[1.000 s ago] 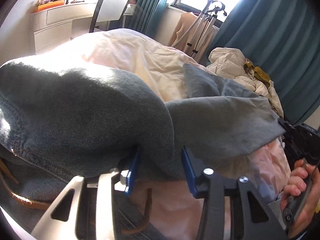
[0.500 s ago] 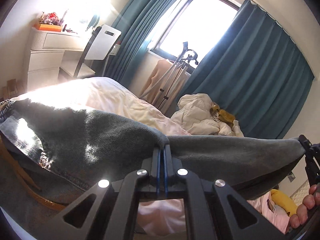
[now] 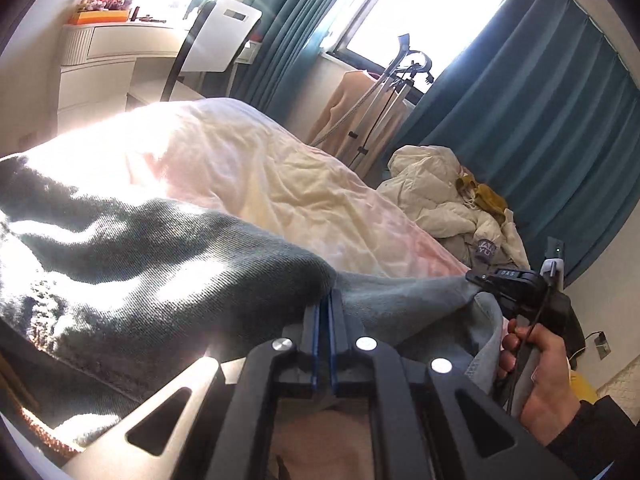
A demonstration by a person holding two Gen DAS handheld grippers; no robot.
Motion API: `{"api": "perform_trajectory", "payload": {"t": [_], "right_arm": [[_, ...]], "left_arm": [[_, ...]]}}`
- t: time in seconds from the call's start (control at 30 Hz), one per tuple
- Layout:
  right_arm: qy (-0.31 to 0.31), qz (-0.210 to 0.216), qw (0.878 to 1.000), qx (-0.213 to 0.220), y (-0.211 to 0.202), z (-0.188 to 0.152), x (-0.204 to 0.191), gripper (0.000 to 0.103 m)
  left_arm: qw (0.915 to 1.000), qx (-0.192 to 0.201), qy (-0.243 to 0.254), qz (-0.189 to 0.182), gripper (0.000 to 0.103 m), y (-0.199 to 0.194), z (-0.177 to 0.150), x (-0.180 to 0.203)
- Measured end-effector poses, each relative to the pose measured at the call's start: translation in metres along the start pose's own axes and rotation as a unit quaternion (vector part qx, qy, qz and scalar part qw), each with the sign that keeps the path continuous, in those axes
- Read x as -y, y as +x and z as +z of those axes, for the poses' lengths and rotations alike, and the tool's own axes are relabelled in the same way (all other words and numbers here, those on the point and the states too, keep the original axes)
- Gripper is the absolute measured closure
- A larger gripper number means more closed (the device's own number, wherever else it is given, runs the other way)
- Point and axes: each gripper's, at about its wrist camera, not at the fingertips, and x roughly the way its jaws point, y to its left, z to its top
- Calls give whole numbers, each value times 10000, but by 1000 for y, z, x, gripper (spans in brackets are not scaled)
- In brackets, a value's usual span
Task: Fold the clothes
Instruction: 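Lift the jeans leg with the left gripper while the right gripper holds the hem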
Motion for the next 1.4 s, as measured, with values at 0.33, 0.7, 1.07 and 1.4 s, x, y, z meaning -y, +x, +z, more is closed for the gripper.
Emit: {"api": "perform_trajectory", "payload": {"t": [0.33, 0.7, 1.07, 1.4], "right_arm": [[443, 1087, 9931, -68, -70, -21, 31, 35], [-700, 397, 9967, -34, -149, -163, 4, 27], [-1227, -291, 9909, -481, -103, -182, -36, 92], [-395, -139, 9984, 389, -183, -46, 27, 94]], "left_arm": [[9987, -270, -289, 307, 100, 38, -1, -18], [9986, 394, 279, 200, 63, -37, 4, 18], [9994, 218, -225, 162, 44, -39, 3, -12], [9996, 124, -266, 40, 44, -36, 0, -11]]}}
